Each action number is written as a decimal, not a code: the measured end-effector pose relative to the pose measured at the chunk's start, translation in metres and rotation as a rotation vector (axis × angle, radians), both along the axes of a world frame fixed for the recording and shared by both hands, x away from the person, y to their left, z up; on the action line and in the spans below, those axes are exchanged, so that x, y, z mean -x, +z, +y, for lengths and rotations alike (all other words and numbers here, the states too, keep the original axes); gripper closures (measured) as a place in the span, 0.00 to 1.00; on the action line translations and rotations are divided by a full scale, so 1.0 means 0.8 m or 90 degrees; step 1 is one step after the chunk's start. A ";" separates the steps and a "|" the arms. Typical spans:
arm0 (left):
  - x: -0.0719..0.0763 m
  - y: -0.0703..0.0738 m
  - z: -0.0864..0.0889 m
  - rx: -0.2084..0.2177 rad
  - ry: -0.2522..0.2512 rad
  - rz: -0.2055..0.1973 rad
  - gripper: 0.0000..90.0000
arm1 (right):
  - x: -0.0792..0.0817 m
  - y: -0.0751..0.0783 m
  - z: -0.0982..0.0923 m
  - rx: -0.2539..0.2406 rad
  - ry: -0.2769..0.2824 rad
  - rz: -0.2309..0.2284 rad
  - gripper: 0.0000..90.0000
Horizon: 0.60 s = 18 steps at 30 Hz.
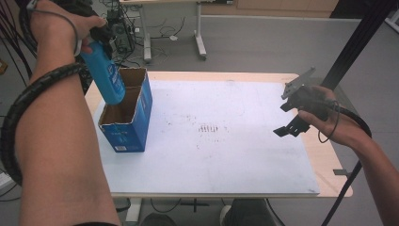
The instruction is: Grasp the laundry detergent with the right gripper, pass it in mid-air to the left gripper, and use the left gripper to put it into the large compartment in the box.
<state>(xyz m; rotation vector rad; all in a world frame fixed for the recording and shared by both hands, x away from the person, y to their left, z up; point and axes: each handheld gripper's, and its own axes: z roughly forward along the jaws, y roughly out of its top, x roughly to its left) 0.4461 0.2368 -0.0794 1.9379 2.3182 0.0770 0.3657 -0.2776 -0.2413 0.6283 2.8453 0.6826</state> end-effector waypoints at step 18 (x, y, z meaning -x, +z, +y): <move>-0.005 -0.060 0.005 0.001 -0.010 -0.005 0.41 | 0.000 -0.003 0.008 0.012 0.003 -0.004 0.06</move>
